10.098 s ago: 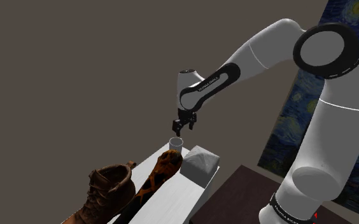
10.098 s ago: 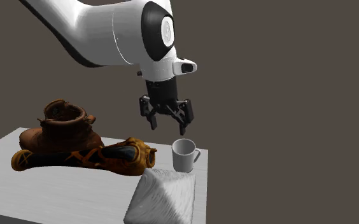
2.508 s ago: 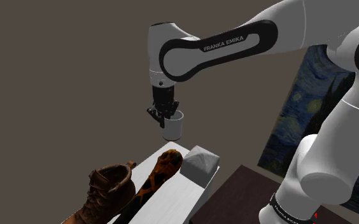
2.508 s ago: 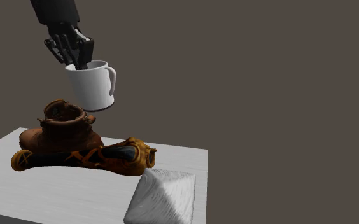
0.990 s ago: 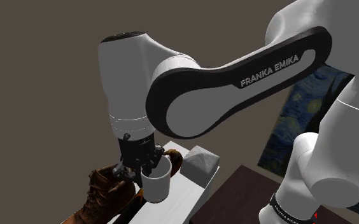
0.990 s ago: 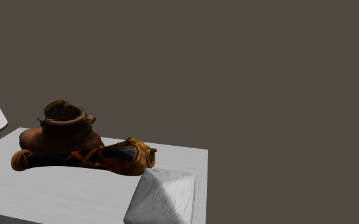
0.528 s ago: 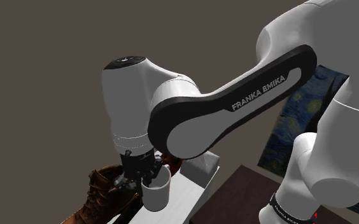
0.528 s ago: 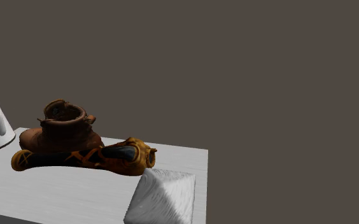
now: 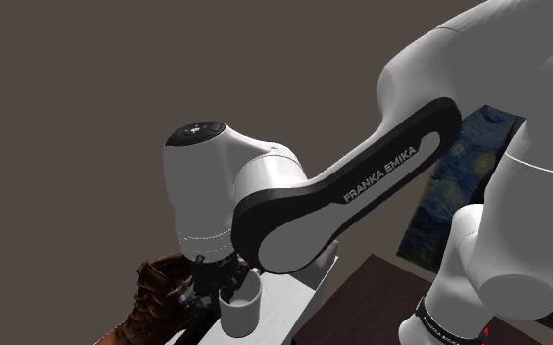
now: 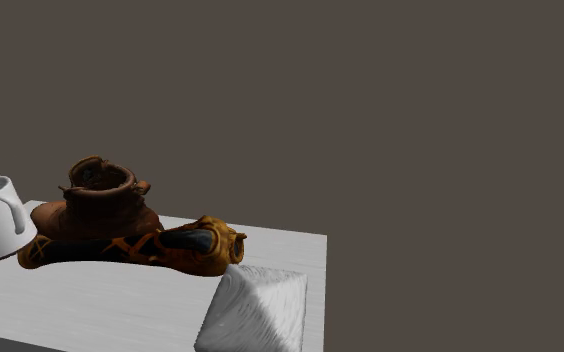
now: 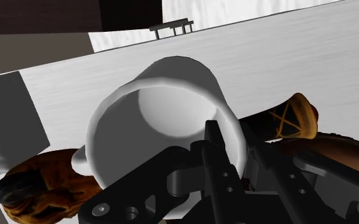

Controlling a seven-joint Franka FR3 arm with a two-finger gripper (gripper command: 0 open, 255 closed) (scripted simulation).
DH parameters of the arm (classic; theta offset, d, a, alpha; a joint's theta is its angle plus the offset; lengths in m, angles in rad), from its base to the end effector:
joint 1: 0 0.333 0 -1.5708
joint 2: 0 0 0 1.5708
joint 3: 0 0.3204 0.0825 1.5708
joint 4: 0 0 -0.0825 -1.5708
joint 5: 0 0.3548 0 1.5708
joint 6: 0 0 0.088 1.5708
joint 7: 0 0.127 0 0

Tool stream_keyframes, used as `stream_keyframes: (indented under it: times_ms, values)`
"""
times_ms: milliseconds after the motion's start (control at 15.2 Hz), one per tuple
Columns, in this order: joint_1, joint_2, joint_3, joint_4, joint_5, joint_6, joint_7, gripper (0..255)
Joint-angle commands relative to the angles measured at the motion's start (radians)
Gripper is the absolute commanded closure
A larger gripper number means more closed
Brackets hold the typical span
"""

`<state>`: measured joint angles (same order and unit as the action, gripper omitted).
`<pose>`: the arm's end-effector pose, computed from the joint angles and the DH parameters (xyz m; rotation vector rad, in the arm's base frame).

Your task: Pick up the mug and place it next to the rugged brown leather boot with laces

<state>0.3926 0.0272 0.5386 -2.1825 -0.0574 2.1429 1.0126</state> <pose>0.3043 0.4023 0.3751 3.0701 -0.0745 -0.0120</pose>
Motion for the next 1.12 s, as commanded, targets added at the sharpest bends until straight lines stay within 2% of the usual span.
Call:
stream_keyframes:
  times_ms: [0, 1056]
  values:
    - [0.001, 0.019, 0.0, -0.01, -0.013, 0.027, 0.01, 255]
    - [0.021, 0.178, -0.023, -0.074, -0.136, 0.222, 0.102, 255]
